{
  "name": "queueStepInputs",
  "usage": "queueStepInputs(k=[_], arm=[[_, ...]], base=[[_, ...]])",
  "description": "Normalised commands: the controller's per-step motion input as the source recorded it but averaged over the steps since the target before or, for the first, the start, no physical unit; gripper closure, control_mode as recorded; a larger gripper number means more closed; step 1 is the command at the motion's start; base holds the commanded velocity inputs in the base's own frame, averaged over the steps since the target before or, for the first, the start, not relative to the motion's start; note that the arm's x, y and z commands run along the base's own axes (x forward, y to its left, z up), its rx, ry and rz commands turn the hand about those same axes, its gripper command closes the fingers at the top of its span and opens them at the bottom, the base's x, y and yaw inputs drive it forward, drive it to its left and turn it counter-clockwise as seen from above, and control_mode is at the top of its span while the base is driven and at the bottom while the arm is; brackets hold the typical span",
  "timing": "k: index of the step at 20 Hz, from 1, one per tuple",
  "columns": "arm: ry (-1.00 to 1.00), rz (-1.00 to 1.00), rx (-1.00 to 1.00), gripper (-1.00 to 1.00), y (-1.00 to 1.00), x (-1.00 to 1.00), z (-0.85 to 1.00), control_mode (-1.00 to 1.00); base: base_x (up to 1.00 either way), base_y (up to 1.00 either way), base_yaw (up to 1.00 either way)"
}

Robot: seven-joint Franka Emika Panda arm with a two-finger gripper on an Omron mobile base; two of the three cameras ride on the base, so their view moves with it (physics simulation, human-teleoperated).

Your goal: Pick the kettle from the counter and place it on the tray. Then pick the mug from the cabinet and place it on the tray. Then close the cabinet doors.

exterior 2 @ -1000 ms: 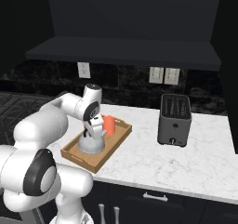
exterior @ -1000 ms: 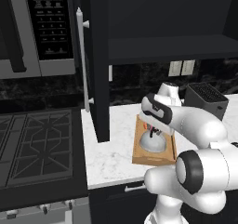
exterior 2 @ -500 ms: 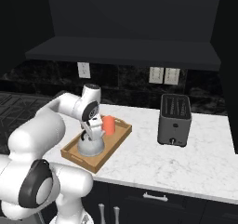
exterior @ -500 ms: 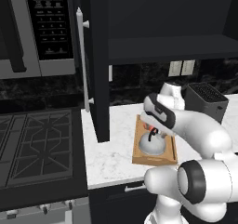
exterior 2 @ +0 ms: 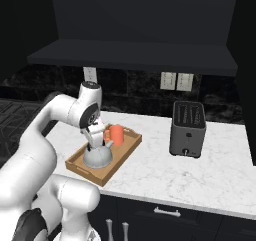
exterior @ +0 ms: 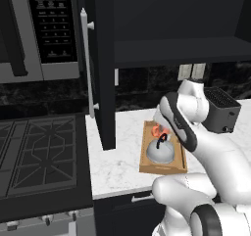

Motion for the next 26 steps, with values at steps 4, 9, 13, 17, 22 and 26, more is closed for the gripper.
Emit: queueStepInputs(k=[4, 9, 13, 17, 22, 26], arm=[[-0.16, -0.01, -0.01, -1.00, 0.11, -0.54, 0.50, -1.00], [-0.09, 0.00, -0.13, -1.00, 0.38, -0.54, 0.02, -1.00], [-0.01, 0.00, -0.19, -1.00, 0.17, -0.09, -0.37, -1.00], [-0.25, 0.00, -0.24, -1.00, 0.14, -0.57, -0.12, -1.00], [-0.21, 0.00, -0.34, -1.00, 0.27, -0.35, 0.00, -1.00], [-0.21, 0.00, -0.37, -1.00, 0.19, -0.15, 0.00, -1.00]], base=[[0.00, 0.00, 0.00], [0.00, 0.00, 0.00], [0.00, 0.00, 0.00], [0.00, 0.00, 0.00], [0.00, 0.00, 0.00], [0.00, 0.00, 0.00]])
